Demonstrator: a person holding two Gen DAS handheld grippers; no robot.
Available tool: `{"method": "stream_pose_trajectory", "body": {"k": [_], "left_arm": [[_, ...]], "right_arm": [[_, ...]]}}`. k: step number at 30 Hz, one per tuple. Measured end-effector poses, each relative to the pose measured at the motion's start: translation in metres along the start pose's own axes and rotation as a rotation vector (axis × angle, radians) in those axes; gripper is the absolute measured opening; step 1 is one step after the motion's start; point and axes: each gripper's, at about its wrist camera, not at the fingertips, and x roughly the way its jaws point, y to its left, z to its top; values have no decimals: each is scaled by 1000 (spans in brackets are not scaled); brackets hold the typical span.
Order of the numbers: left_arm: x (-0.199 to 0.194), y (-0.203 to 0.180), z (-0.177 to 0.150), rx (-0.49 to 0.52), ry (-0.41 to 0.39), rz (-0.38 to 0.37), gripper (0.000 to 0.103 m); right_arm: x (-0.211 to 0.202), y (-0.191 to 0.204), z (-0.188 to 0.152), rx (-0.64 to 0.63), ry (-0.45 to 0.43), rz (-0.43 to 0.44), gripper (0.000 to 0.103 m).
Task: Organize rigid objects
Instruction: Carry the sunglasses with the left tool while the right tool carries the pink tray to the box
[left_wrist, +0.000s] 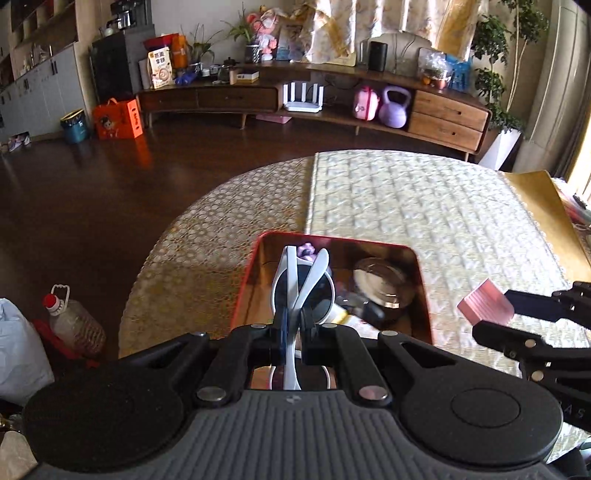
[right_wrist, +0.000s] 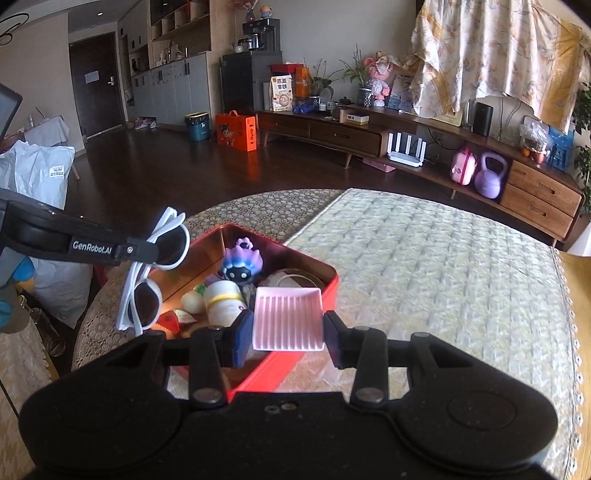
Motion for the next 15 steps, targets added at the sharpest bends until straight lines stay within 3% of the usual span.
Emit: {"method": "stream_pose_trajectory", "body": {"k": [15], "left_arm": [[52,11,6,18,53,22,6]], "right_arm": [[65,10,16,-46,41,-7,40]]}}
